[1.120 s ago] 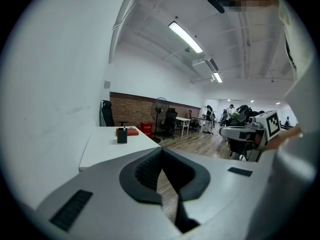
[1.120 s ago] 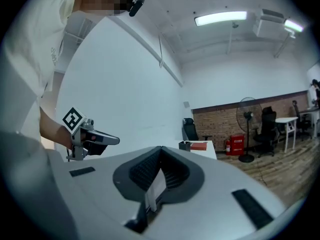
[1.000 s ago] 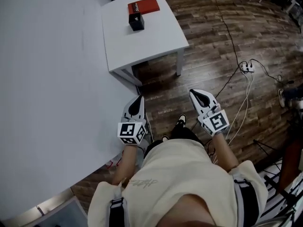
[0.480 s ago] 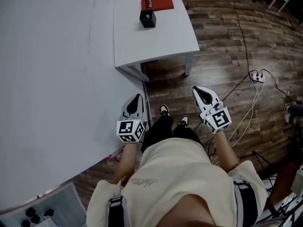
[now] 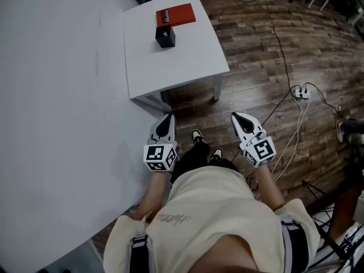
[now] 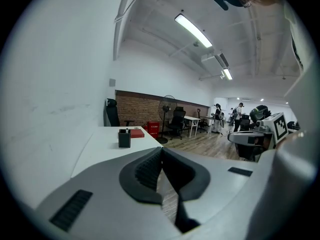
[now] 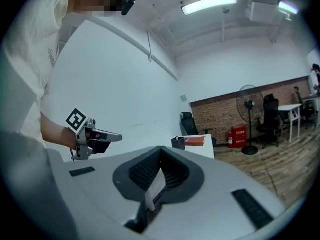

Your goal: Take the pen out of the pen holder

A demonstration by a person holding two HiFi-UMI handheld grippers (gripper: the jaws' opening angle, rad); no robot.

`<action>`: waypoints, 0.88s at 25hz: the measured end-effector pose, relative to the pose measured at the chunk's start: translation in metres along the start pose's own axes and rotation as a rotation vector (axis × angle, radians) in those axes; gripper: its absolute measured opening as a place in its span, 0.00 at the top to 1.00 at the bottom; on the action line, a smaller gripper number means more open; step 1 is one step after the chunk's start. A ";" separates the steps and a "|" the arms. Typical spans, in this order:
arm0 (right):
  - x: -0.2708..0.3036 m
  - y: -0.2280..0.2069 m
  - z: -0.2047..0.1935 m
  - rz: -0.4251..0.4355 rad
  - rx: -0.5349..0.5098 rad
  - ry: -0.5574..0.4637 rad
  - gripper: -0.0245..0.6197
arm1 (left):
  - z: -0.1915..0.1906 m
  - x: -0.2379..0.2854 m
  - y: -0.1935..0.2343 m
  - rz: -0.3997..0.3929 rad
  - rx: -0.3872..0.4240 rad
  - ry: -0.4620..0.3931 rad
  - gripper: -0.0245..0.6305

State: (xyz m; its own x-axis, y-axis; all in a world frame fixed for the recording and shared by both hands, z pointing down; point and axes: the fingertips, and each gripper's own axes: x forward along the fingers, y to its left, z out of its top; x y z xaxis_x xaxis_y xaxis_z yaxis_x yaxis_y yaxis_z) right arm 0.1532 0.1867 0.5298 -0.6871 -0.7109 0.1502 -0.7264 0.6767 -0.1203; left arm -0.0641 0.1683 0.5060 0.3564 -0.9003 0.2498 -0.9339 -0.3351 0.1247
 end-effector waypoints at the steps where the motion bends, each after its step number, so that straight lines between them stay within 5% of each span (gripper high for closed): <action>1: 0.004 -0.005 0.002 -0.010 0.000 0.005 0.95 | 0.003 0.009 0.002 -0.009 0.001 -0.004 0.94; 22: 0.175 -0.028 0.062 -0.008 -0.073 0.028 0.95 | 0.053 0.131 0.140 -0.034 -0.085 -0.059 0.94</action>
State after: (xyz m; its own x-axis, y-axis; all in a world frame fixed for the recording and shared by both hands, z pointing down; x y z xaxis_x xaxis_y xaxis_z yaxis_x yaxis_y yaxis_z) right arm 0.0522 0.0320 0.4984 -0.6800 -0.7111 0.1787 -0.7278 0.6842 -0.0471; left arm -0.1493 -0.0114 0.5049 0.3828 -0.9047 0.1870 -0.9147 -0.3429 0.2138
